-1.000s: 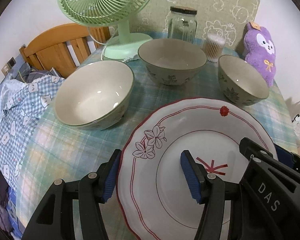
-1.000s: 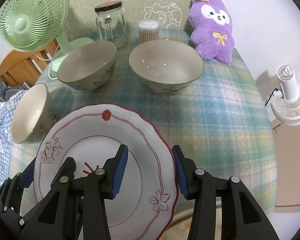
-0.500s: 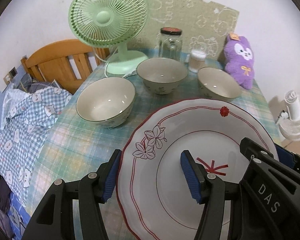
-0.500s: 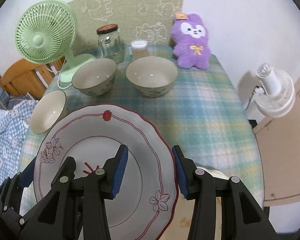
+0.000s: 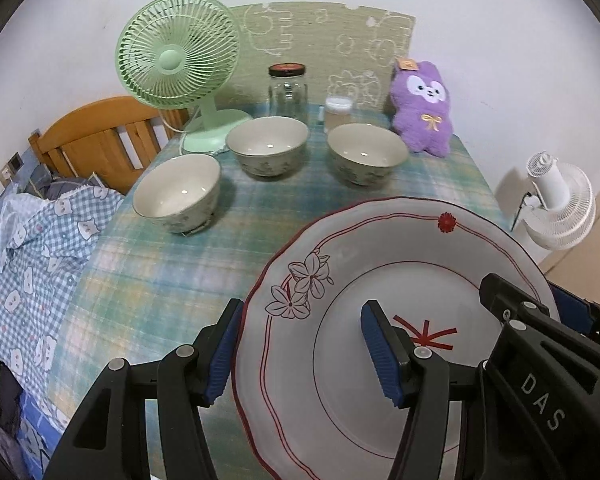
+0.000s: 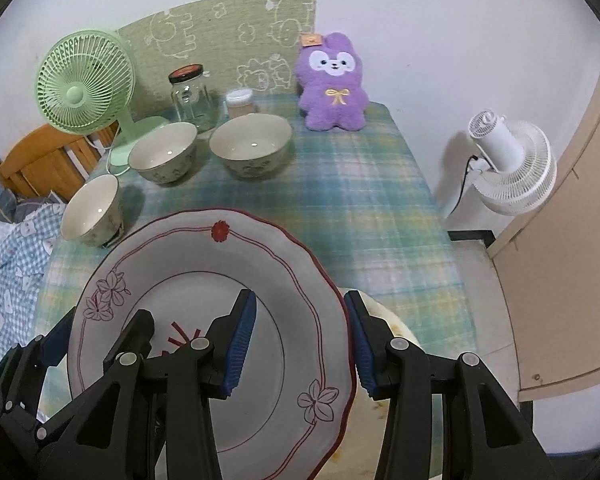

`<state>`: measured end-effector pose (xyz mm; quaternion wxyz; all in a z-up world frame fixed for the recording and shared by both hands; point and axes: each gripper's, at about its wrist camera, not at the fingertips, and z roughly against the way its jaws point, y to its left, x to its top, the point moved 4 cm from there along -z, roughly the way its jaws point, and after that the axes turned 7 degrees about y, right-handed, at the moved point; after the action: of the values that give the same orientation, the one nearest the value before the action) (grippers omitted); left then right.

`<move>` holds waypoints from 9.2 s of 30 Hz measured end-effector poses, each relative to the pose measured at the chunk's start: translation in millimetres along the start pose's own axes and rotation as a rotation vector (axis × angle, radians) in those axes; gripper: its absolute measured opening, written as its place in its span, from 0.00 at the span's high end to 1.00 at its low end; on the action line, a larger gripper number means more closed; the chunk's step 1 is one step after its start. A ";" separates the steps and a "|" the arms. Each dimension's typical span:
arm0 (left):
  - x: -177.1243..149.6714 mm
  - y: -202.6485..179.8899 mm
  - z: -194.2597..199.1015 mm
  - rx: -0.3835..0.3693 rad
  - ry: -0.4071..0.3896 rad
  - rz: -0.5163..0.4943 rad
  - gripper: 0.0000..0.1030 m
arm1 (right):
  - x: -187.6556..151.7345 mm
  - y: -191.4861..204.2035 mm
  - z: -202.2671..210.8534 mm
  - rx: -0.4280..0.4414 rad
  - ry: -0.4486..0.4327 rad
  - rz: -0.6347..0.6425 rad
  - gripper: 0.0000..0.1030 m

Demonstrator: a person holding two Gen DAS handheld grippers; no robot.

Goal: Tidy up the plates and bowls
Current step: 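Lift the red-rimmed plate with both grippers toward the yellow-flower plate stack, then lower the red-rimmed plate onto the stack and open both grippers, then move both grippers over to the large cream bowl beside the fan, then close both grippers on the rim of the large cream bowl, then lift the bowl with both grippers and carry it beside the plate stack, then lower the bowl onto the table and open both grippers, then move both grippers to the cream bowl beside the cotton-swab tub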

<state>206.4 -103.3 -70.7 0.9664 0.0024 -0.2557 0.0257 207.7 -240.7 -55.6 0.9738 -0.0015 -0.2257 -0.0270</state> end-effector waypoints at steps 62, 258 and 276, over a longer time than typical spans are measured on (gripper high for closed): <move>-67.7 -75.1 -57.9 0.121 0.183 -0.028 0.30 | -52.6 -76.0 -88.3 0.032 0.197 0.077 0.25; 148.2 25.8 -98.7 -0.124 0.030 -0.099 0.39 | 153.1 62.4 -70.5 0.009 -0.101 -0.035 0.34; 187.7 -40.5 -187.0 0.010 0.096 -0.034 0.66 | 210.5 6.7 -174.0 0.071 0.006 -0.018 0.57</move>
<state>463.8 -131.3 -140.1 0.9778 0.0102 -0.2090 0.0107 473.3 -247.6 -119.3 0.9737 0.0353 -0.2234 -0.0276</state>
